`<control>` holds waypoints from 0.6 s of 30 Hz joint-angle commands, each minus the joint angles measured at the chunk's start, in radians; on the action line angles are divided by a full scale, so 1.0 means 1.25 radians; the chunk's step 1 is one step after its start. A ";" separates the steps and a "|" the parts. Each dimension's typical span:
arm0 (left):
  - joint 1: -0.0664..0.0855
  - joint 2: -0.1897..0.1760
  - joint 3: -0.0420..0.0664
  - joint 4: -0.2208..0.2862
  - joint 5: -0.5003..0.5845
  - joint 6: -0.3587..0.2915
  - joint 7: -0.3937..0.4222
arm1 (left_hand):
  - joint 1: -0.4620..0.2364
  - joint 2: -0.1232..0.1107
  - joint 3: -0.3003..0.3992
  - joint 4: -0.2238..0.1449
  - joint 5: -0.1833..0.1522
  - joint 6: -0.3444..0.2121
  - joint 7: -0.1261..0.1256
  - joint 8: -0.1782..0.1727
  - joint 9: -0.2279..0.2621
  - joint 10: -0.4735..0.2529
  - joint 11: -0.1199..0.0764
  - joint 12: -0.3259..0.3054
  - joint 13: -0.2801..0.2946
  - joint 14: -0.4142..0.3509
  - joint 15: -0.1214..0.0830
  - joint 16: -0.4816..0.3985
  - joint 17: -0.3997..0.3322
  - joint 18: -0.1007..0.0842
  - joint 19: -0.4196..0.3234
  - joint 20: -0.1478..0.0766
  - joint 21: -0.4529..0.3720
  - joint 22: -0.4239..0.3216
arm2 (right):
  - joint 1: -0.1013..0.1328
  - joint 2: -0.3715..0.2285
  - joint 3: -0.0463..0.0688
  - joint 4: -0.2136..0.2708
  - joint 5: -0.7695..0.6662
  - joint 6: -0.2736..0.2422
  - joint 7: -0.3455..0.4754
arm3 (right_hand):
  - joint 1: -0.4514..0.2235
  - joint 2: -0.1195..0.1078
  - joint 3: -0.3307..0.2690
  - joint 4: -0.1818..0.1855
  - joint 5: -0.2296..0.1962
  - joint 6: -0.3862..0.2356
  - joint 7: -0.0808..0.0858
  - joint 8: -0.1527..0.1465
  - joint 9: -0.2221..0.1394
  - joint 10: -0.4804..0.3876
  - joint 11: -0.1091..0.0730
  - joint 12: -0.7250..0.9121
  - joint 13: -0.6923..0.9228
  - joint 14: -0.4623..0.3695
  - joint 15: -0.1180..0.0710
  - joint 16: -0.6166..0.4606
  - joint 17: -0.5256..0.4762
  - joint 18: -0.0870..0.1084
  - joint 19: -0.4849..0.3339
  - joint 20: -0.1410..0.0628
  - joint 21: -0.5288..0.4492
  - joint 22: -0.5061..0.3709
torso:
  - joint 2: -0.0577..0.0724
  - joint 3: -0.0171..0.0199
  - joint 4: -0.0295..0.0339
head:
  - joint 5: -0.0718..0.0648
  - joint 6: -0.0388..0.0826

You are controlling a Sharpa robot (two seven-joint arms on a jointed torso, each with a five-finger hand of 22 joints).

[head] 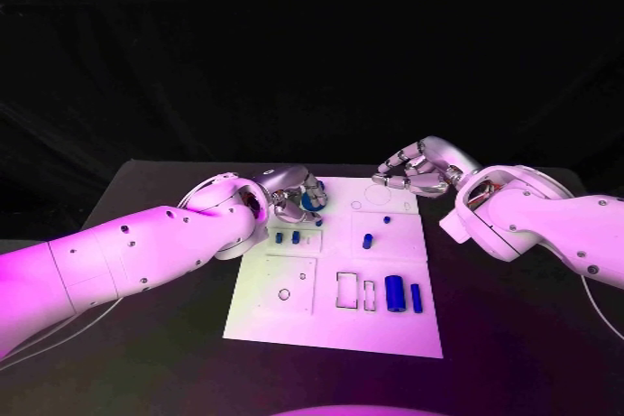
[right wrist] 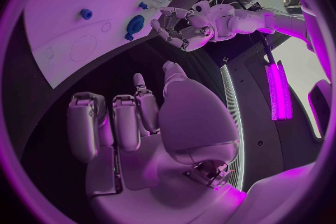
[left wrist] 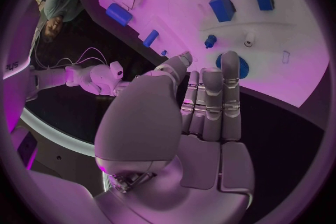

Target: Assemble the parts on the task board

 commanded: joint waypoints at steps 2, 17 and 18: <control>-0.001 0.010 0.000 -0.007 -0.111 0.040 -0.008 | -0.004 -0.003 -0.011 0.000 -0.002 0.015 -0.001 -0.011 -0.014 0.011 -0.002 -0.012 -0.017 0.035 -0.002 0.053 0.039 -0.011 0.046 -0.002 0.060 0.070 | -0.001 0.000 0.000 0.001 -0.005 0.004 0.003 | 0.004 0.004 0.000 -0.004 0.003 -0.001 -0.002 0.003 -0.001 -0.003 -0.003 -0.004 0.058 0.052 -0.008 -0.004 0.080 0.009 0.036 -0.005 -0.003 0.132 | 0.000 0.0002 -0.0007 | -0.001 0.000; -0.002 0.051 -0.001 -0.054 -0.158 0.066 -0.026 | -0.001 0.008 -0.024 0.002 -0.001 0.049 -0.007 -0.023 -0.039 0.027 -0.006 -0.034 -0.052 0.094 -0.008 0.130 0.094 -0.034 0.124 -0.006 0.165 0.196 | -0.001 0.002 0.000 0.002 -0.001 0.004 0.004 | 0.004 0.004 0.000 -0.004 0.003 -0.001 -0.002 0.003 -0.001 -0.003 -0.003 -0.004 0.058 0.052 -0.008 -0.004 0.080 0.009 0.036 -0.005 -0.003 0.132 | 0.000 0.0005 0.0000 | -0.006 0.001; -0.002 0.052 -0.001 -0.056 -0.159 0.067 -0.025 | 0.000 0.010 -0.023 0.001 -0.001 0.052 -0.008 -0.023 -0.040 0.030 -0.007 -0.035 -0.053 0.097 -0.009 0.134 0.098 -0.036 0.127 -0.007 0.170 0.203 | -0.001 0.002 0.000 0.002 -0.001 0.004 0.004 | 0.004 0.004 0.000 -0.004 0.003 -0.001 -0.002 0.003 -0.001 -0.003 -0.003 -0.004 0.058 0.052 -0.008 -0.004 0.080 0.009 0.036 -0.005 -0.003 0.132 | 0.000 0.0006 0.0001 | -0.007 0.001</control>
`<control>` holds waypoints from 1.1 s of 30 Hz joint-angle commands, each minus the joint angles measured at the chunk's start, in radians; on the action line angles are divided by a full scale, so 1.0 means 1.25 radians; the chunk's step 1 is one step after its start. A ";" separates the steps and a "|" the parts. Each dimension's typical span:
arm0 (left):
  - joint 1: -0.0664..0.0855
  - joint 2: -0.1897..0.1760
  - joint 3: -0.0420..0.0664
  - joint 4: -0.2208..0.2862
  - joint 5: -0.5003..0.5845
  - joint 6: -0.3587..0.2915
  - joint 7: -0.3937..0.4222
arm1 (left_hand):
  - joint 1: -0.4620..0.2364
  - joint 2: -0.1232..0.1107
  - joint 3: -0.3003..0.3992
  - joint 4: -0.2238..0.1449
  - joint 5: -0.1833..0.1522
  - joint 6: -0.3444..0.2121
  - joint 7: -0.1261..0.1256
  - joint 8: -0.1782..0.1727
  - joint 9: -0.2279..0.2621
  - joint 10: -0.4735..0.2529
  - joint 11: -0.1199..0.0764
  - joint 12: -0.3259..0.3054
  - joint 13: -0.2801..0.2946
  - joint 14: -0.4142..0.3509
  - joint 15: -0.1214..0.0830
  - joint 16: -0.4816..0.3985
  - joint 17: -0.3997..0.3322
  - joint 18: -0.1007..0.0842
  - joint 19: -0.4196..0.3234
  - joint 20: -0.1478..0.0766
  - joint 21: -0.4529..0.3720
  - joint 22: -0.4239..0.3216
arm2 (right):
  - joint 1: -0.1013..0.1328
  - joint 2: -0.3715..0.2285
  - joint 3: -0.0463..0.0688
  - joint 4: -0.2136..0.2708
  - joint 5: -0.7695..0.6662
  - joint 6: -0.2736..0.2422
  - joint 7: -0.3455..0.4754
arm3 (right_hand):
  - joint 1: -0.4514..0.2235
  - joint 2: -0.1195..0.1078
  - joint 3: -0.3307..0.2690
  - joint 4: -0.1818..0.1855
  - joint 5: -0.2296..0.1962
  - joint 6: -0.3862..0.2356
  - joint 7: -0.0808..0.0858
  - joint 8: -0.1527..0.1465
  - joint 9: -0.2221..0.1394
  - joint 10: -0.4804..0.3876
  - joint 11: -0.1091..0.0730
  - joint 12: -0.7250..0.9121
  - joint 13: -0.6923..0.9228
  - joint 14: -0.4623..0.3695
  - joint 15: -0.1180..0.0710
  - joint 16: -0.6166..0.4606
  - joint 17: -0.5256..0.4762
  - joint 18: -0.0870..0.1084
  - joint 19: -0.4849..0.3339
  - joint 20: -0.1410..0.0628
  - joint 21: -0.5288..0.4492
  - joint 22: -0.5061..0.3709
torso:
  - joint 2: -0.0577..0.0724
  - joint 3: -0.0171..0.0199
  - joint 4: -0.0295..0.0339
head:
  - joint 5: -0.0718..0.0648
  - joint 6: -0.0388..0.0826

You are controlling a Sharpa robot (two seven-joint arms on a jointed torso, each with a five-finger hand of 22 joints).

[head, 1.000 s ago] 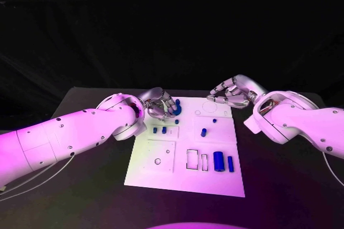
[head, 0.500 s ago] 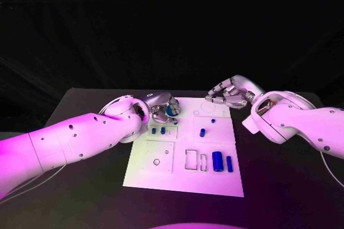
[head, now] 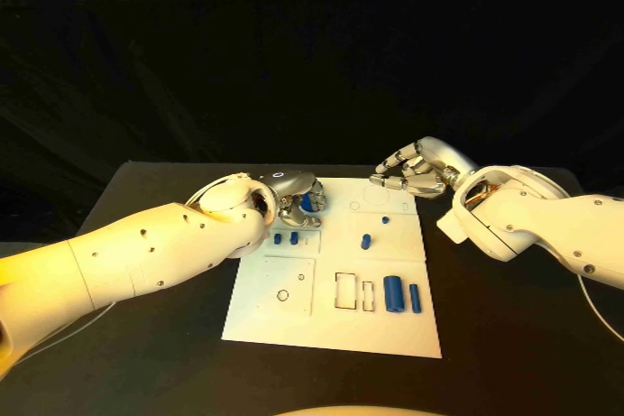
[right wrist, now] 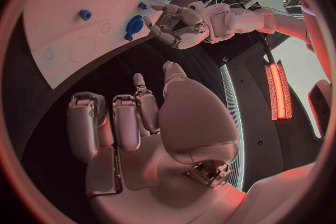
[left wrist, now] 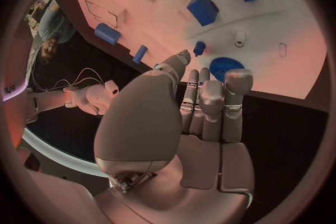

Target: Assemble the parts on the task board

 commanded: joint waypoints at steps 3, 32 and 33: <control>-0.001 0.010 0.000 -0.011 -0.031 0.028 -0.002 | 0.005 0.013 0.006 -0.005 -0.001 0.014 -0.002 -0.005 -0.005 0.019 -0.004 -0.007 -0.008 0.013 -0.003 0.016 0.012 -0.013 0.018 -0.002 0.022 0.027 | -0.001 0.001 0.000 0.001 -0.002 0.005 0.004 | 0.004 0.004 0.000 -0.004 0.003 -0.001 -0.002 0.003 -0.001 -0.003 -0.003 -0.004 0.058 0.052 -0.008 -0.004 0.080 0.009 0.036 -0.005 -0.003 0.132 | 0.000 -0.0001 0.0006 | -0.001 -0.001; -0.019 0.033 0.000 -0.045 -0.032 0.044 0.000 | 0.014 0.022 0.047 -0.016 -0.004 0.044 -0.005 -0.025 -0.028 0.093 -0.016 -0.029 -0.032 0.042 -0.015 0.049 0.019 -0.031 0.068 -0.014 0.106 0.130 | -0.001 0.003 0.000 0.003 -0.002 0.007 0.005 | 0.006 0.004 -0.001 -0.004 0.007 -0.001 -0.002 0.003 -0.001 -0.001 -0.003 -0.002 0.060 0.052 -0.008 -0.003 0.081 0.008 0.037 -0.005 -0.001 0.133 | 0.000 0.0000 0.0004 | -0.004 -0.006; -0.019 0.033 0.000 -0.045 -0.032 0.044 0.000 | 0.013 0.022 0.047 -0.016 -0.005 0.044 -0.005 -0.025 -0.028 0.094 -0.016 -0.029 -0.032 0.042 -0.015 0.049 0.019 -0.031 0.069 -0.014 0.106 0.131 | -0.001 0.003 0.000 0.003 -0.002 0.007 0.005 | 0.006 0.004 -0.001 -0.004 0.007 -0.001 -0.002 0.003 -0.001 -0.001 -0.003 -0.002 0.060 0.052 -0.008 -0.003 0.081 0.008 0.037 -0.005 -0.001 0.133 | 0.000 0.0000 0.0004 | -0.004 -0.006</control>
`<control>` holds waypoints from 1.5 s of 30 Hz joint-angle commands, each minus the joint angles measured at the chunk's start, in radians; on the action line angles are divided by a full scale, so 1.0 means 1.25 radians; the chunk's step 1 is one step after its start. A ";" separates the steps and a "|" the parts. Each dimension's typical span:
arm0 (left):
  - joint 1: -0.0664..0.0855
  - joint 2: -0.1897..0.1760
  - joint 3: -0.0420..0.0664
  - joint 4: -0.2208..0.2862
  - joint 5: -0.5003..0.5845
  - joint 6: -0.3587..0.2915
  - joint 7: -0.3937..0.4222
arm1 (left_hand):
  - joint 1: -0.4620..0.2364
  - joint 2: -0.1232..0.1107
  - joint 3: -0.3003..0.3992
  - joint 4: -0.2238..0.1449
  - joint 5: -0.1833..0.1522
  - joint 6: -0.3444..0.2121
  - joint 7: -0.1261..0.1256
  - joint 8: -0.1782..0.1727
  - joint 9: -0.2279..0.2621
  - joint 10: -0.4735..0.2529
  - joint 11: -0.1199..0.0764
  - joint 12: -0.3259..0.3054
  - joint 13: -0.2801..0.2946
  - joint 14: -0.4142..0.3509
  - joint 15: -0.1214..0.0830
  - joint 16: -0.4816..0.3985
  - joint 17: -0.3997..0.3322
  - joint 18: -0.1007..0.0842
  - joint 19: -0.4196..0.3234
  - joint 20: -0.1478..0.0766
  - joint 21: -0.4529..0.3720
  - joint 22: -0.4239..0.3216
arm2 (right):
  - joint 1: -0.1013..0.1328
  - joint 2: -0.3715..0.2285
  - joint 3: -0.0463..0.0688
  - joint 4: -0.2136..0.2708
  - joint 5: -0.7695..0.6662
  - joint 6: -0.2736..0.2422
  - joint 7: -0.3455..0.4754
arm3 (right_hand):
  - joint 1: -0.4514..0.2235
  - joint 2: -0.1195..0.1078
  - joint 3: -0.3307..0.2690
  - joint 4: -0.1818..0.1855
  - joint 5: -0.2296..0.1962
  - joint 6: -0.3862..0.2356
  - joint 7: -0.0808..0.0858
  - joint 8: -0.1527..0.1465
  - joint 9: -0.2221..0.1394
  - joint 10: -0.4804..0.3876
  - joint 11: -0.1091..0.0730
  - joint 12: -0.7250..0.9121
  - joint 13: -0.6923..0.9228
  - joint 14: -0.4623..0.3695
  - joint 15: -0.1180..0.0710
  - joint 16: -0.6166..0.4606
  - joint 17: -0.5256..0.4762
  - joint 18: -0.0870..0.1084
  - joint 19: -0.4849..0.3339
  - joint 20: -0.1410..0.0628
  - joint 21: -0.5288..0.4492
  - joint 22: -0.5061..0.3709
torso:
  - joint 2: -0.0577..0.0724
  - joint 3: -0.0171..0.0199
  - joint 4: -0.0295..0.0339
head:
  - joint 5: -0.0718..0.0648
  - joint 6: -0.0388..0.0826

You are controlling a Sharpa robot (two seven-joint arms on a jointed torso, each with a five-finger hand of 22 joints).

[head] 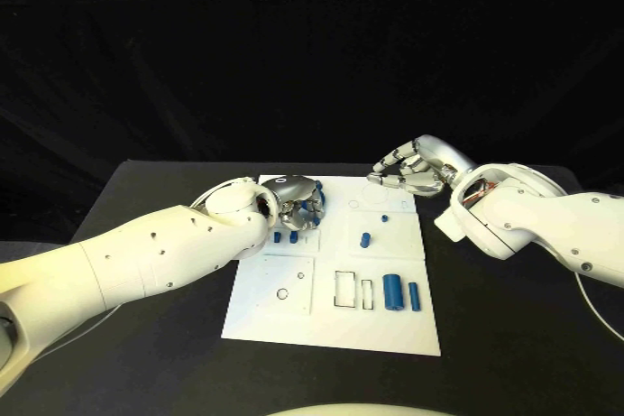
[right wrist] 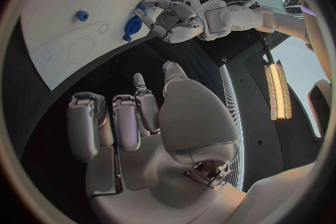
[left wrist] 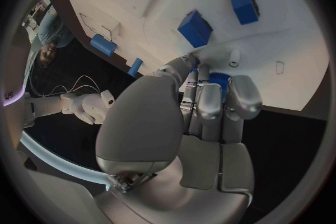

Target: Assemble the parts on the task board

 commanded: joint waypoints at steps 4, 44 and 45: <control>-0.003 0.006 0.000 -0.001 -0.004 0.011 0.004 | -0.004 0.009 0.011 0.000 -0.007 0.014 -0.002 -0.005 -0.003 0.024 -0.002 -0.007 -0.001 0.007 -0.001 0.007 -0.004 -0.009 0.008 -0.003 0.012 0.012 | 0.000 0.001 0.000 0.001 -0.002 0.008 0.004 | 0.006 0.004 -0.001 -0.004 0.004 -0.001 -0.002 0.003 -0.001 -0.001 -0.003 -0.002 0.060 0.052 -0.008 -0.003 0.082 0.008 0.037 -0.005 -0.001 0.134 | 0.000 0.0008 -0.0018 | -0.002 -0.001; 0.005 -0.097 0.025 0.084 0.100 -0.064 -0.006 | -0.009 0.014 0.042 -0.020 -0.009 0.079 -0.006 -0.018 -0.006 0.107 -0.012 -0.068 -0.003 0.007 -0.009 0.015 -0.019 -0.017 0.025 -0.012 0.045 0.055 | 0.000 -0.005 0.000 0.002 -0.003 0.005 0.003 | 0.006 0.005 -0.001 -0.004 0.004 0.000 -0.002 0.003 -0.001 0.000 -0.003 -0.001 0.060 0.052 -0.008 -0.002 0.082 0.008 0.037 -0.005 0.000 0.134 | -0.004 -0.0006 0.0058 | -0.004 0.003; 0.005 -0.101 0.025 0.085 0.101 -0.061 -0.008 | -0.009 0.013 0.042 -0.021 -0.009 0.079 -0.006 -0.019 -0.006 0.108 -0.012 -0.069 -0.003 0.007 -0.009 0.015 -0.020 -0.017 0.025 -0.012 0.045 0.055 | 0.000 -0.005 0.000 0.002 -0.003 0.005 0.003 | 0.006 0.005 -0.001 -0.004 0.004 0.000 -0.002 0.003 -0.001 0.000 -0.003 -0.001 0.060 0.052 -0.008 -0.002 0.082 0.008 0.037 -0.005 0.000 0.134 | -0.004 -0.0004 0.0060 | -0.004 0.003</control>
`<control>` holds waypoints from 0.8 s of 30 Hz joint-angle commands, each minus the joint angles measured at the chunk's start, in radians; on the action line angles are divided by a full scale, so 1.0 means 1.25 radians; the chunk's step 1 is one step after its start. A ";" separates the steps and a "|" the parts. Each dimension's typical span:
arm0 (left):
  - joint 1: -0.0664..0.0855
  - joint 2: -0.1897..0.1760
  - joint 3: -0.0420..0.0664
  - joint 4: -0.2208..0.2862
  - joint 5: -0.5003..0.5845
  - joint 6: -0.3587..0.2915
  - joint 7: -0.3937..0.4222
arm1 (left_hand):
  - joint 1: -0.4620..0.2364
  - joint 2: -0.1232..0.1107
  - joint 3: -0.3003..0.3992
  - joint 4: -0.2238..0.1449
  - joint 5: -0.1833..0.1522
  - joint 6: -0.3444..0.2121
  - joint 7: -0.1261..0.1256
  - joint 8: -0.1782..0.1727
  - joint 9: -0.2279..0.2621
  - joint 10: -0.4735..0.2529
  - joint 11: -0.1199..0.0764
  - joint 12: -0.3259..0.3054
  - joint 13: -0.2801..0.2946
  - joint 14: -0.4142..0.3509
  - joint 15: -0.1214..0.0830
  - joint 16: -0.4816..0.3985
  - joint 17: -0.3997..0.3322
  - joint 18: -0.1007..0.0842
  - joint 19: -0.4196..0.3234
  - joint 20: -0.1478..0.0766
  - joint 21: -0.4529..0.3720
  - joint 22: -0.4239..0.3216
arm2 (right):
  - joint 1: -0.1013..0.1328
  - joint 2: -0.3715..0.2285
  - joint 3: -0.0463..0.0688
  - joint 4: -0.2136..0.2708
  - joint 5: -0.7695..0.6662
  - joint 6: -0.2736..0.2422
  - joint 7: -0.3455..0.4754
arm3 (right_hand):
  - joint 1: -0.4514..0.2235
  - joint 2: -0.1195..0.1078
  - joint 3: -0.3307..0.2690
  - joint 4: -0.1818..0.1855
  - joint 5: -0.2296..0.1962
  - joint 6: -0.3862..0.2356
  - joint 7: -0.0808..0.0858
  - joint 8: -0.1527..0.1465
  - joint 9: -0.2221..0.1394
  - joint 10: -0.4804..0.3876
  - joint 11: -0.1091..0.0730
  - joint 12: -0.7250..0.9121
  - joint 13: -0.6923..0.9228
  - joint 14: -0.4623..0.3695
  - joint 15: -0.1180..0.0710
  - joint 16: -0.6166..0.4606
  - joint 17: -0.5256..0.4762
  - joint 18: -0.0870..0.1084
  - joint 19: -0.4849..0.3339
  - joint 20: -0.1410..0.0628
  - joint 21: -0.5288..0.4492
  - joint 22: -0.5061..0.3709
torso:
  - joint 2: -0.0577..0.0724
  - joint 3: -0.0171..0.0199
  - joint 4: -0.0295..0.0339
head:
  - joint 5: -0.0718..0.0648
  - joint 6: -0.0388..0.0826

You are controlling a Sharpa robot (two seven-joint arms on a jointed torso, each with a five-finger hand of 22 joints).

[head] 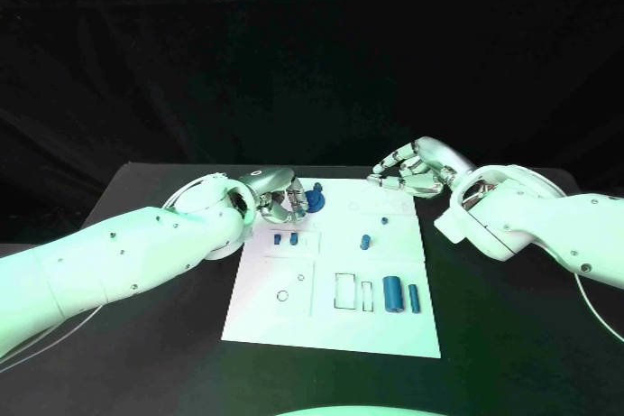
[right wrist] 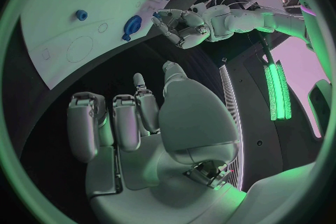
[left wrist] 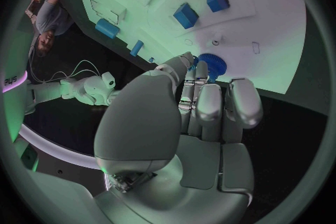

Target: Assemble the parts on the task board

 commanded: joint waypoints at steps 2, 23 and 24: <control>0.001 -0.013 0.001 0.005 0.033 -0.001 -0.010 | -0.002 -0.001 0.004 -0.002 -0.004 0.005 0.000 -0.005 0.000 0.006 0.000 -0.006 0.000 0.002 -0.004 0.004 -0.001 -0.008 0.006 0.001 0.003 0.001 | 0.000 -0.001 0.000 0.000 -0.003 0.005 0.003 | 0.006 0.005 -0.001 -0.004 0.005 0.000 -0.002 0.003 -0.001 0.000 -0.003 0.000 0.061 0.055 -0.005 -0.002 0.082 0.008 0.037 -0.005 0.000 0.134 | 0.000 0.0002 0.0015 | 0.002 0.000; -0.001 -0.022 -0.004 -0.015 0.036 0.019 -0.023 | -0.006 -0.005 0.003 -0.002 -0.005 0.004 0.001 -0.009 -0.002 0.007 0.000 -0.012 0.000 0.001 -0.003 0.004 -0.003 -0.009 0.007 0.001 0.005 0.004 | 0.000 0.002 0.000 -0.004 -0.004 0.008 0.002 | 0.006 0.006 -0.002 -0.004 0.006 0.001 -0.003 0.004 -0.001 0.002 -0.003 0.001 0.063 0.055 -0.005 -0.002 0.082 0.008 0.038 -0.005 0.001 0.135 | 0.001 0.0003 -0.0009 | 0.015 0.003; -0.001 -0.021 -0.004 -0.015 0.036 0.020 -0.024 | -0.006 -0.005 0.003 -0.002 -0.005 0.005 0.001 -0.010 -0.002 0.008 0.001 -0.013 0.000 0.001 -0.003 0.004 -0.003 -0.009 0.007 0.001 0.005 0.005 | 0.000 0.002 0.000 -0.004 -0.004 0.008 0.002 | 0.006 0.006 -0.002 -0.004 0.006 0.001 -0.003 0.004 -0.001 0.002 -0.003 0.001 0.063 0.055 -0.005 -0.002 0.082 0.008 0.038 -0.005 0.001 0.135 | 0.000 0.0004 -0.0009 | 0.016 0.003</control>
